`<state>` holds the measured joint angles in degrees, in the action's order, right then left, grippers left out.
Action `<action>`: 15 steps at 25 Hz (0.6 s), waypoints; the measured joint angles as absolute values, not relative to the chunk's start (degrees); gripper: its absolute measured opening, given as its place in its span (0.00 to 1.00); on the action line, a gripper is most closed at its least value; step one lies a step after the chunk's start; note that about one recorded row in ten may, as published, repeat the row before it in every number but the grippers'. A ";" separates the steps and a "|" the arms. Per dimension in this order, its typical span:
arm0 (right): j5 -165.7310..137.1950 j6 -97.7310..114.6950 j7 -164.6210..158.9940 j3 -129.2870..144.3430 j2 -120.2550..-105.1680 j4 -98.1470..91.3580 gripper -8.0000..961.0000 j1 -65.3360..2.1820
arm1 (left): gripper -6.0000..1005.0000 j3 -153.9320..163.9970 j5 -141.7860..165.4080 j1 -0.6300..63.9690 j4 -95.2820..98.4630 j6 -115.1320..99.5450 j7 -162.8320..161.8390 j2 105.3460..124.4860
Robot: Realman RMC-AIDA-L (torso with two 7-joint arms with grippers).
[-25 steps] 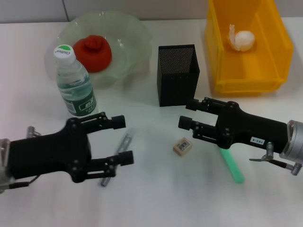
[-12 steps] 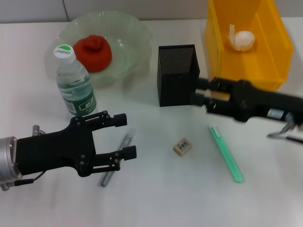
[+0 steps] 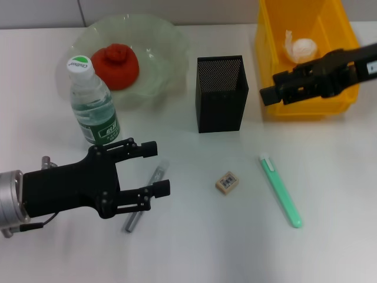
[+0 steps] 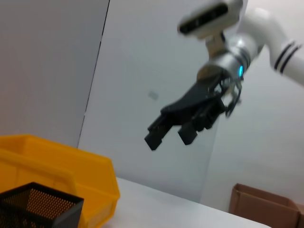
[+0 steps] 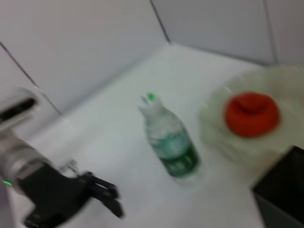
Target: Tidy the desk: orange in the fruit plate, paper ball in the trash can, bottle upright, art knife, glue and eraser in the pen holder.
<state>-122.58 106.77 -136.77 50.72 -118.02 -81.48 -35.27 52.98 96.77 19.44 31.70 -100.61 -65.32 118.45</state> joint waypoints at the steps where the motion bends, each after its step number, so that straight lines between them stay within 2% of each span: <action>1: -125.56 107.91 -139.50 50.94 -117.93 -83.11 0.66 -36.99 | 0.78 52.99 96.77 19.44 31.32 -100.38 -65.31 118.45; 7: -144.65 114.26 -153.01 56.76 -116.99 -81.80 0.66 -48.03 | 0.78 53.29 96.77 19.57 30.45 -99.48 -65.30 118.46; 9: -152.41 114.49 -154.91 60.00 -117.79 -77.21 0.66 -51.88 | 0.78 53.58 96.77 19.62 30.43 -99.21 -65.30 118.47; 10: -152.41 114.49 -154.91 60.00 -117.79 -77.21 0.66 -51.88 | 0.78 53.58 96.77 19.62 30.43 -99.21 -65.30 118.47; 13: -158.76 112.72 -155.69 62.66 -119.20 -72.13 0.65 -54.23 | 0.78 53.67 96.77 19.76 30.41 -98.87 -65.30 118.48; 15: -159.80 109.48 -157.16 66.91 -119.39 -66.92 0.65 -54.96 | 0.78 53.69 96.77 19.86 30.41 -98.71 -65.30 118.48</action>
